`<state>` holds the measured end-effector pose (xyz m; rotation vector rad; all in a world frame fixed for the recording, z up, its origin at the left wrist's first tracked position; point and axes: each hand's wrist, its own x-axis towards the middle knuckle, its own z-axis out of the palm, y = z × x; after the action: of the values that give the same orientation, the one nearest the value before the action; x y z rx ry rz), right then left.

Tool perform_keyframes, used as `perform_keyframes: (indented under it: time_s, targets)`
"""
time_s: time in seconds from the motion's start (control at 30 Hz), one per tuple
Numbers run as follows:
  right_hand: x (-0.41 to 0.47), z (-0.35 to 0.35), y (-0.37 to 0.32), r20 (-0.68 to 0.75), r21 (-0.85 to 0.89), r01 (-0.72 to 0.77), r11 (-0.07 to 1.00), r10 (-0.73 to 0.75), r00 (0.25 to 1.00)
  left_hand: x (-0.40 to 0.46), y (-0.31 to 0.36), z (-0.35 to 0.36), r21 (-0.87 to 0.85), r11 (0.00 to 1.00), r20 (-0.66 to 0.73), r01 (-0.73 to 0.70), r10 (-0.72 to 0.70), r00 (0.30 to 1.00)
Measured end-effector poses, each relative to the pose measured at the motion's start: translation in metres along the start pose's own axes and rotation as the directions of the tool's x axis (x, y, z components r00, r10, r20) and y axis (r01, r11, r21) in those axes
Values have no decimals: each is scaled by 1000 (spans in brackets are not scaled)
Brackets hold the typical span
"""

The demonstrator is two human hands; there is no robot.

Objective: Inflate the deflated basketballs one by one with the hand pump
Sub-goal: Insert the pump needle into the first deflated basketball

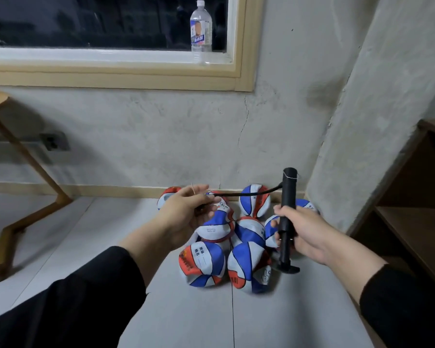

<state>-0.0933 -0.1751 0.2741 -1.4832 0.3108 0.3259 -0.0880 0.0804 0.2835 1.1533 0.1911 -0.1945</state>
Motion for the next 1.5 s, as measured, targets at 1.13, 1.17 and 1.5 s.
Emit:
perform_keyframes:
  time_s: [1.13, 1.17, 1.5]
  targets:
    - [65, 67, 68, 321, -508, 449, 735, -322, 891, 31, -60, 35, 776, 630, 38, -26, -5, 999]
    - [70, 69, 71, 307, -601, 455, 657, -336, 890, 29, -58, 33, 783, 621, 52, -32, -15, 999]
    - [103, 87, 67, 250, -562, 337, 755, -234, 940, 77, -73, -55, 987, 117, -108, 109, -18, 994]
